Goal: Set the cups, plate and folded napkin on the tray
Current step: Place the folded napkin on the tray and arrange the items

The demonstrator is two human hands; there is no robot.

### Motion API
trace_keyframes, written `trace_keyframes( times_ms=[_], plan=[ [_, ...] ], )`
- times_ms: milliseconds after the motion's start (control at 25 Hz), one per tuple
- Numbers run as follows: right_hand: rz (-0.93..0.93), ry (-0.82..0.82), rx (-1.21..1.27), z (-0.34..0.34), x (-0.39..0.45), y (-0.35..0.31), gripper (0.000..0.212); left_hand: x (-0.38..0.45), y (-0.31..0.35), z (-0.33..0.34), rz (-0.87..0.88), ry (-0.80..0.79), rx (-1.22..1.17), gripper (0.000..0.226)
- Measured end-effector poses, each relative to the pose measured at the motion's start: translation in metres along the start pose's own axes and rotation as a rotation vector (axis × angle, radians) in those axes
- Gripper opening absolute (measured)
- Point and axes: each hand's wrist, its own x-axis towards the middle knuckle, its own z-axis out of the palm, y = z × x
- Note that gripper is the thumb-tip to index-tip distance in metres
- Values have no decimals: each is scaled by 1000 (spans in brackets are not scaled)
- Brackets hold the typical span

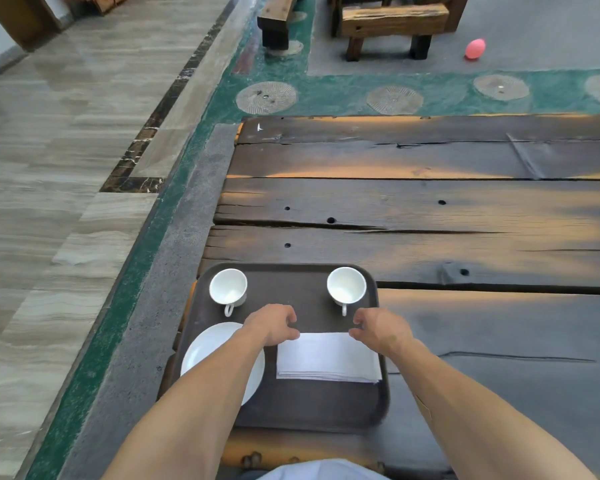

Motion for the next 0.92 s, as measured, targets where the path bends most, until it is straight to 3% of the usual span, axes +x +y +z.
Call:
trace_keyframes(
  times_ms=[360, 760, 920],
  plan=[
    [-2, 63, 51, -21, 10, 58, 36, 17, 51, 0, -2, 92, 16, 52],
    [-58, 63, 62, -29, 55, 38, 77, 60, 63, -16, 73, 122, -12, 84],
    [-63, 31, 96, -31, 70, 35, 82, 81, 74, -19, 152, 110, 8, 93]
  ],
)
